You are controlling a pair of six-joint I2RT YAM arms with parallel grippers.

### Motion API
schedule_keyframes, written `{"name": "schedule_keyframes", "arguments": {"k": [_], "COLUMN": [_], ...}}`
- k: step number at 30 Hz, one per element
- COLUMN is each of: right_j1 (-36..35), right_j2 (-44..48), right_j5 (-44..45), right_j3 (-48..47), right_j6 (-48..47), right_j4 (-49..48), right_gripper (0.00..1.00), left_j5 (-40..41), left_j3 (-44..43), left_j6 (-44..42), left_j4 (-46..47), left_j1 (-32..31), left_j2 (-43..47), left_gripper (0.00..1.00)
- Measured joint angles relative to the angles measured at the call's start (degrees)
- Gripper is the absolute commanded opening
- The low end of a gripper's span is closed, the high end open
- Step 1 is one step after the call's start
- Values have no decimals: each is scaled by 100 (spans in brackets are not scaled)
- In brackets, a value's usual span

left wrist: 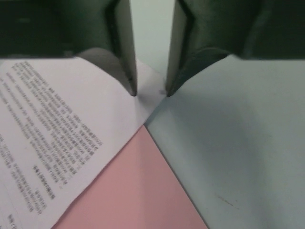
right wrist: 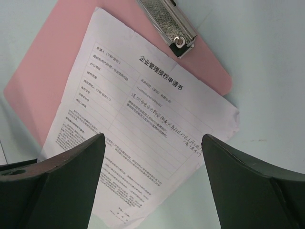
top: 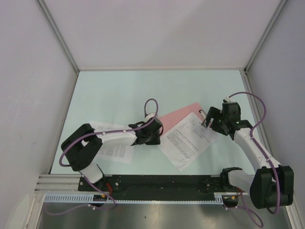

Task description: Put the files into the folder

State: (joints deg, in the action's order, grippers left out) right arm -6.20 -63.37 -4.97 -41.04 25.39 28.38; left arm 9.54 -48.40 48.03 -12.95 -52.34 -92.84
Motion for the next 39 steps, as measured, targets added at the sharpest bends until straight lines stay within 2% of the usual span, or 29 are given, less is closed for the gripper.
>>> {"name": "schedule_keyframes", "arguments": {"k": [5,13,19,27,32,39], "right_j1": [35,55,83,195,417,452], "right_j2": [-52,-531,-1180,-2767,-3176,-3403], "right_j5": [-52,94,203,-70,-481,-717], "right_j3": [9,63,-13,-1099,-1320,-1320], "right_j6": [-15,4,-70,-675,-815,-852], "right_j4": [-85,-533,-1362,-2002,-2277,-2190], "right_gripper": [87,87,88,87,87,86], "left_j5": [138,605,573,162,-11,-61], "left_j3": [-28,-883,-1311,-2188,-2319,-2315], "left_j6": [-9,-538,-973,-1508,-1563,-1438], "left_j4": [-236,-881,-964,-1158,-1215,-1263], "left_j1": [0,131,715,1224,1246,1416], "left_j2": [0,-125,-278,-1067,-1263,-1292], "left_gripper": [0,0,0,0,0,0]}}
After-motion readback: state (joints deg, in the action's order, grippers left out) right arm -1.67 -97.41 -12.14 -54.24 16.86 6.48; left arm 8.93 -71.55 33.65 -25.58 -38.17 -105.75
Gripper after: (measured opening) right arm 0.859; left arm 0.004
